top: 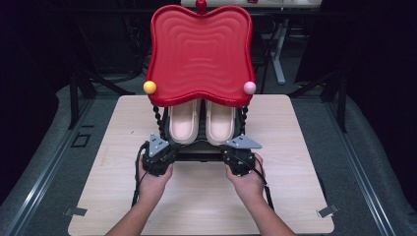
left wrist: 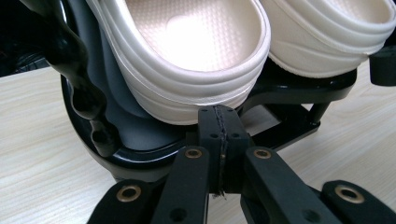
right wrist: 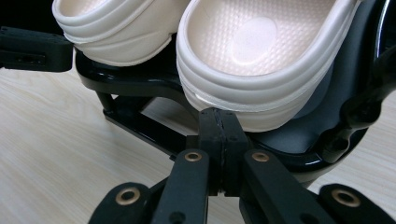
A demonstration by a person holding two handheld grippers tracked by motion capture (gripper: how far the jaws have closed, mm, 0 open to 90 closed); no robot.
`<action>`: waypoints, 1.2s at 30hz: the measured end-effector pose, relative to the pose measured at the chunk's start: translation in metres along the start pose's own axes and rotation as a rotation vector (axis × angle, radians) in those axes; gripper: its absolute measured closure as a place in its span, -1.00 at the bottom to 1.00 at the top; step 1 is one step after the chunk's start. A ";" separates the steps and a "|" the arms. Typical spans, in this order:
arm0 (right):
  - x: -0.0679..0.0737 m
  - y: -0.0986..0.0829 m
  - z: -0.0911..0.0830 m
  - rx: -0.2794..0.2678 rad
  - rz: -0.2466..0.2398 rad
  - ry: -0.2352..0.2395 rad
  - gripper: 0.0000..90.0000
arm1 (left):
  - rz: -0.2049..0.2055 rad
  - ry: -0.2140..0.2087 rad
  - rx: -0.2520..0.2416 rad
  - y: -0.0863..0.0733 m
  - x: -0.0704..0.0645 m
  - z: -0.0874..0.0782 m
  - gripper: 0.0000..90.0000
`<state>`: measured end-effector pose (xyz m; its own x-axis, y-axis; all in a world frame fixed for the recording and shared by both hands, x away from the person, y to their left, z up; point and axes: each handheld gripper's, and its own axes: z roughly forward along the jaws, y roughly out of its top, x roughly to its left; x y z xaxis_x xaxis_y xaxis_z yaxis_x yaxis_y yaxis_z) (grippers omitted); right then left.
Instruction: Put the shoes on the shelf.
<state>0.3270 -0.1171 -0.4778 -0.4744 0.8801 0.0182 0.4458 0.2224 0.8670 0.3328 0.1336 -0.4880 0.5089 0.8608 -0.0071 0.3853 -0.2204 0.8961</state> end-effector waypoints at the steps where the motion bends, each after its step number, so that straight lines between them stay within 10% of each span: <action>1: -0.001 0.000 0.001 0.002 0.006 0.004 1.00 | 0.006 0.000 0.008 0.000 0.000 0.001 1.00; 27: 0.010 -0.002 0.019 0.003 0.028 0.024 0.92 | 0.004 -0.011 0.011 -0.003 -0.007 0.015 0.95; 36: 0.004 0.001 -0.002 -0.035 0.011 0.012 0.75 | -0.030 -0.017 -0.077 0.005 0.002 -0.007 0.65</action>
<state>0.3242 -0.1143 -0.4765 -0.4789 0.8772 0.0333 0.4242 0.1980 0.8836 0.3303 0.1373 -0.4806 0.5108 0.8587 -0.0414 0.3404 -0.1578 0.9269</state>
